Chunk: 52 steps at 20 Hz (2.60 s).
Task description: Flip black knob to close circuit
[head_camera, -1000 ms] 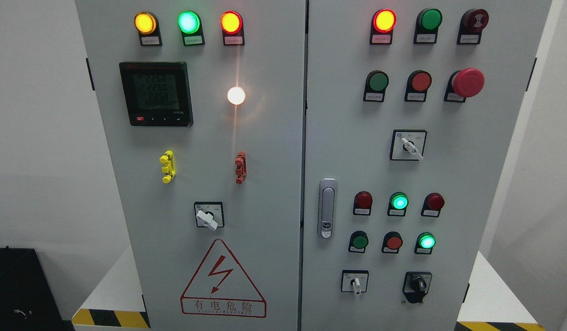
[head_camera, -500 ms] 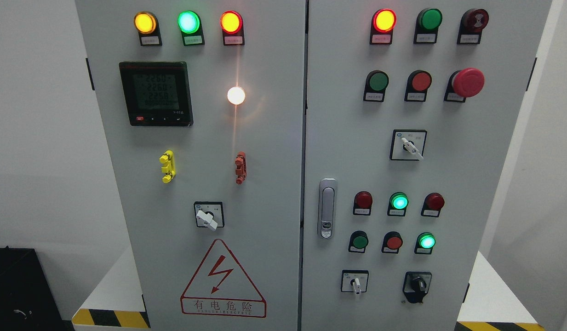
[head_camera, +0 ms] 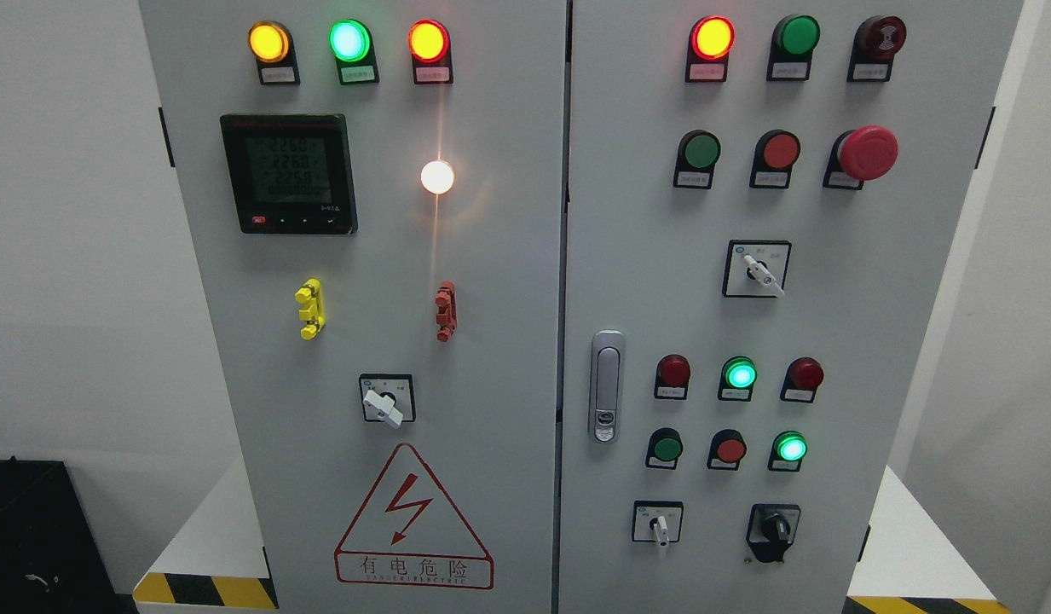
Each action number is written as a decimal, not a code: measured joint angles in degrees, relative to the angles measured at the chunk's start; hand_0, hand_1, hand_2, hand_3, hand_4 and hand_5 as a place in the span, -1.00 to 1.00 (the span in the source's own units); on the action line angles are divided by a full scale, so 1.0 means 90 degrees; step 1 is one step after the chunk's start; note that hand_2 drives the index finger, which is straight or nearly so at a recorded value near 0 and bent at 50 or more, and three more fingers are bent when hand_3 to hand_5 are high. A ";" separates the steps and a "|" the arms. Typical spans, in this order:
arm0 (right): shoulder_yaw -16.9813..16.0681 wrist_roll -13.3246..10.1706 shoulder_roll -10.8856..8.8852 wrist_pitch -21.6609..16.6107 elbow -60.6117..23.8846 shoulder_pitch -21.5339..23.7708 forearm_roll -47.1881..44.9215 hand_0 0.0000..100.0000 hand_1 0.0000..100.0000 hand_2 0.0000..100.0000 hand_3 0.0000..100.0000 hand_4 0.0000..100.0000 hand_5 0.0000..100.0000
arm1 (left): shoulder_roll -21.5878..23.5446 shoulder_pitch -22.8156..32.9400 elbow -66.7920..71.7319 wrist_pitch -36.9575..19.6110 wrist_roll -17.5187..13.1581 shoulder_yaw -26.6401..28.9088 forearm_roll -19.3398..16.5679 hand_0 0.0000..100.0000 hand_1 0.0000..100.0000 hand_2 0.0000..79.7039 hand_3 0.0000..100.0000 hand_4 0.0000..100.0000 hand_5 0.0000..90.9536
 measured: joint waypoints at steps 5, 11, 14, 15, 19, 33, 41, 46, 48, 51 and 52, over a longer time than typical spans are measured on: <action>-0.0251 0.0018 0.0051 -0.0027 -0.1081 0.0001 0.1105 -1.00 -1.00 0.66 0.96 0.71 0.72 | 0.0000 0.0000 0.0000 0.0000 0.0000 0.0000 0.0000 -0.76 0.11 -1.00 -1.00 -1.00 -1.00; -0.0438 0.0087 0.0108 -0.0033 -0.2396 -0.0006 0.2142 -1.00 -1.00 0.77 1.00 0.85 0.88 | 0.0000 0.0000 0.0000 0.0000 0.0000 0.0000 0.0000 -0.76 0.11 -1.00 -1.00 -1.00 -1.00; -0.0491 0.0117 0.0131 -0.0016 -0.2969 -0.0023 0.2648 -1.00 -1.00 0.79 1.00 0.86 0.90 | 0.0000 0.0000 0.0000 0.0000 0.0000 0.0000 0.0000 -0.76 0.11 -1.00 -1.00 -1.00 -1.00; -0.0503 0.0148 0.0139 0.0031 -0.3150 -0.0045 0.2780 -1.00 -1.00 0.79 1.00 0.86 0.90 | 0.0000 0.0000 0.0000 0.0000 0.0000 0.0000 0.0000 -0.76 0.11 -1.00 -1.00 -1.00 -1.00; -0.0545 0.0286 0.0169 0.0151 -0.3734 -0.0294 0.3109 -1.00 -1.00 0.78 1.00 0.87 0.90 | 0.0000 0.0000 0.0000 0.0000 0.0000 0.0000 0.0000 -0.76 0.11 -1.00 -1.00 -1.00 -1.00; -0.0625 0.0951 0.0246 0.0441 -0.4801 -0.1435 0.3858 -1.00 -1.00 0.79 1.00 0.88 0.90 | 0.0000 0.0000 0.0000 0.0000 0.0000 0.0000 0.0000 -0.76 0.11 -1.00 -1.00 -1.00 -1.00; -0.0722 0.1251 0.0267 0.0518 -0.4986 -0.2032 0.4120 -1.00 -1.00 0.78 1.00 0.88 0.91 | 0.0000 0.0000 0.0000 0.0000 0.0000 0.0000 0.0000 -0.76 0.11 -1.00 -1.00 -1.00 -1.00; -0.0865 0.1394 0.0269 0.0526 -0.5002 -0.2283 0.4220 -1.00 -1.00 0.78 1.00 0.88 0.91 | 0.0000 0.0000 0.0000 0.0000 0.0000 0.0000 0.0000 -0.76 0.11 -1.00 -1.00 -1.00 -1.00; -0.0914 0.1417 0.0269 0.0527 -0.5006 -0.2364 0.4250 -1.00 -1.00 0.78 1.00 0.87 0.91 | 0.0000 0.0000 0.0000 0.0000 0.0000 0.0000 0.0000 -0.76 0.11 -1.00 -1.00 -1.00 -1.00; -0.0970 0.1435 0.0272 0.0527 -0.5019 -0.2442 0.4294 -1.00 -1.00 0.78 1.00 0.86 0.91 | 0.0000 0.0000 0.0000 0.0000 0.0000 0.0000 0.0000 -0.76 0.11 -1.00 -1.00 -1.00 -1.00; -0.0987 0.1452 0.0273 0.0527 -0.5024 -0.2462 0.4305 -1.00 -1.00 0.78 1.00 0.86 0.91 | 0.0000 0.0000 0.0000 0.0000 0.0000 0.0000 0.0000 -0.76 0.11 -1.00 -1.00 -1.00 -1.00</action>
